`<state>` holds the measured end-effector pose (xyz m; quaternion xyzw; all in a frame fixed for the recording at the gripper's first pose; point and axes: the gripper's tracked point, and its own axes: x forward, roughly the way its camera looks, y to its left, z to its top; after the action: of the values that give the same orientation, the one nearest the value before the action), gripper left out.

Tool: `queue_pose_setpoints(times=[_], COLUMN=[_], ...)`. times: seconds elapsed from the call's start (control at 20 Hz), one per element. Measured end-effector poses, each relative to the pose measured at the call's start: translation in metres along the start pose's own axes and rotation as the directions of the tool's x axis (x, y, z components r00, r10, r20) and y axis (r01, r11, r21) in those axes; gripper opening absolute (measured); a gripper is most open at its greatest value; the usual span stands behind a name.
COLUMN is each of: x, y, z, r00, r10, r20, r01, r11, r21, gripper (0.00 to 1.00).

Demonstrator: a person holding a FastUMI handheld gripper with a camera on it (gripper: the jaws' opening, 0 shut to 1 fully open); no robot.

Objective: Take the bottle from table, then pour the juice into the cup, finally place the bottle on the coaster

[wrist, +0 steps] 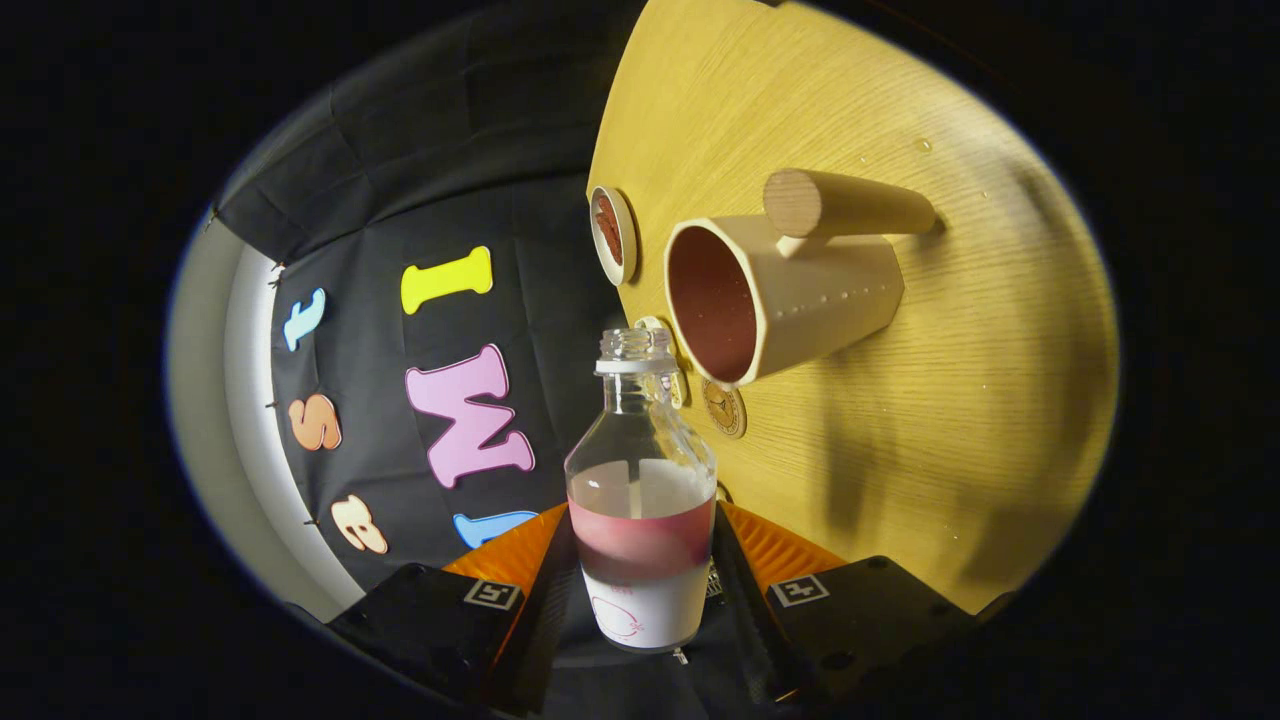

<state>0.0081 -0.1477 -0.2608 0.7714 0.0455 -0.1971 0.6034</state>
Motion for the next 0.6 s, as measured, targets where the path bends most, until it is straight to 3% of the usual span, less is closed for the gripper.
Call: queue_pose_setpoints(times=[0.6], x=[0.0021], y=[0.0076], z=[-0.0013], r00=[1.0], r10=[-0.009], r20=[-0.019], r01=[0.011], r11=[0.993], r21=[0.117], gripper=[0.75])
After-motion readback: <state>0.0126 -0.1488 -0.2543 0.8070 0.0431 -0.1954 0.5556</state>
